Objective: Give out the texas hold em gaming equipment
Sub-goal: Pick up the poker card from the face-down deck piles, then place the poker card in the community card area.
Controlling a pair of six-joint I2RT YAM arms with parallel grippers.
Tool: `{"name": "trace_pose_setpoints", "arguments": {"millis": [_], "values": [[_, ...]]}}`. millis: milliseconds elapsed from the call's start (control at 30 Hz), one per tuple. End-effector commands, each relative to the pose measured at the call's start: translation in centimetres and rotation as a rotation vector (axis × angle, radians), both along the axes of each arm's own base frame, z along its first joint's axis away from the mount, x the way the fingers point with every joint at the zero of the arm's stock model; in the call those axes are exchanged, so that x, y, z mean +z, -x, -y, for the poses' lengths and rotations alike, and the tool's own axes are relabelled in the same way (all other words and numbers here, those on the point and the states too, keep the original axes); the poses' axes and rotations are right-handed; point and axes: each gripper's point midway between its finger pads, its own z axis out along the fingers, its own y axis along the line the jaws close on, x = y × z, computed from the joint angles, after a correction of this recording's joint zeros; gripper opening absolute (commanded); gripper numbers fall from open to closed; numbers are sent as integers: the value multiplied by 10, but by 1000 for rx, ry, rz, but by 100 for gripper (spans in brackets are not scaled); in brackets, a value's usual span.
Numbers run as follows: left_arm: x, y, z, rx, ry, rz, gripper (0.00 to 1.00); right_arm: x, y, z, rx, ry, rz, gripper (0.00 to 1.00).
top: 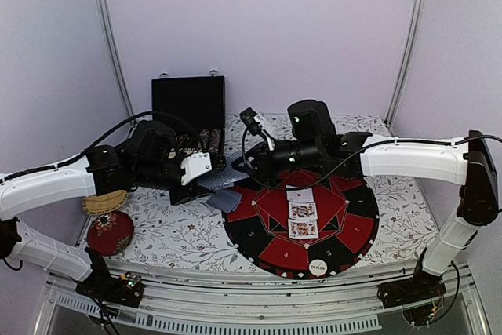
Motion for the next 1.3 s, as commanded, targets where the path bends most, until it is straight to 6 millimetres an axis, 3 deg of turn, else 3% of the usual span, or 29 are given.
{"name": "trace_pose_setpoints", "arguments": {"millis": [0,133,300,400,500,633,700,733,800,833,867,1000,1100,1267], "values": [[7,7,5,-28,22,18,46,21,4,16,-29,-1,20,3],[7,6,4,-26,22,18,46,30,6,29,-64,11,34,2],[7,6,5,-27,23,17,46,67,14,56,-82,-27,92,2],[8,7,5,-30,24,16,46,92,-3,88,-124,-97,82,2],[8,7,5,-30,25,16,46,84,-37,130,-207,-130,1,2],[7,7,5,-30,22,15,46,38,-94,160,-253,-95,-167,2],[7,7,5,-27,21,14,46,-1,-120,167,-262,-65,-252,2],[7,7,5,-27,20,14,46,-6,-135,169,-260,-71,-263,2],[6,7,5,-29,19,15,46,-40,-154,169,-248,-65,-360,2],[6,7,6,-28,17,15,46,-49,-158,167,-238,-69,-387,2],[5,8,6,-30,17,14,46,-73,-163,165,-245,-51,-432,2],[4,10,7,-39,18,10,46,-132,-171,163,-261,1,-543,2],[2,11,9,-47,16,5,46,-159,-172,160,-254,-1,-595,2],[1,10,8,-44,13,5,46,-187,-179,160,-263,2,-658,2]]}}
